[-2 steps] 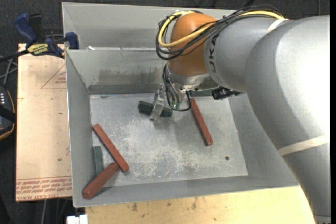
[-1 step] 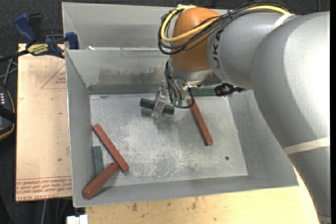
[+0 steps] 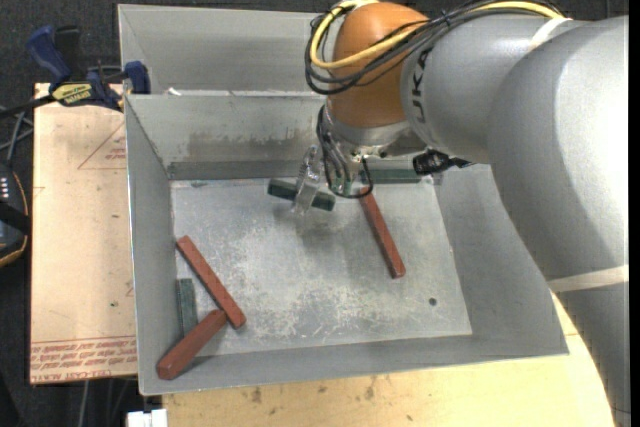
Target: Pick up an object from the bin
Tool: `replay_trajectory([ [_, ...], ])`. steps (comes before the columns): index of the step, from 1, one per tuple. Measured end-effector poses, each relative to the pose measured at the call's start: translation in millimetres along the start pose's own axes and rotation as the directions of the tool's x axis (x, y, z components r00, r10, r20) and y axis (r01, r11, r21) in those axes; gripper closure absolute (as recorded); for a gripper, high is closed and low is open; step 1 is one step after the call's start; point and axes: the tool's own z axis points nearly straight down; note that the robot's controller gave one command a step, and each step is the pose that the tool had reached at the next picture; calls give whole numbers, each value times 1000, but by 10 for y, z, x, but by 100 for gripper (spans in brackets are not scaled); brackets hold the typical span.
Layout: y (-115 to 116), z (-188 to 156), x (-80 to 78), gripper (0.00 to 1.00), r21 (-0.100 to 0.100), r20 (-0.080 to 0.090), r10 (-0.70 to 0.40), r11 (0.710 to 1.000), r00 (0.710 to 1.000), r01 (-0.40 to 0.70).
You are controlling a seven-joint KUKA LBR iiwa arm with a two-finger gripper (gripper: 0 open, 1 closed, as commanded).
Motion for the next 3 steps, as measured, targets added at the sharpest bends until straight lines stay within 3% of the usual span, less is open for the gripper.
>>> replay_trajectory([
  [3,0,-393,2,100,1,-1,-1,1000,1000,1],
])
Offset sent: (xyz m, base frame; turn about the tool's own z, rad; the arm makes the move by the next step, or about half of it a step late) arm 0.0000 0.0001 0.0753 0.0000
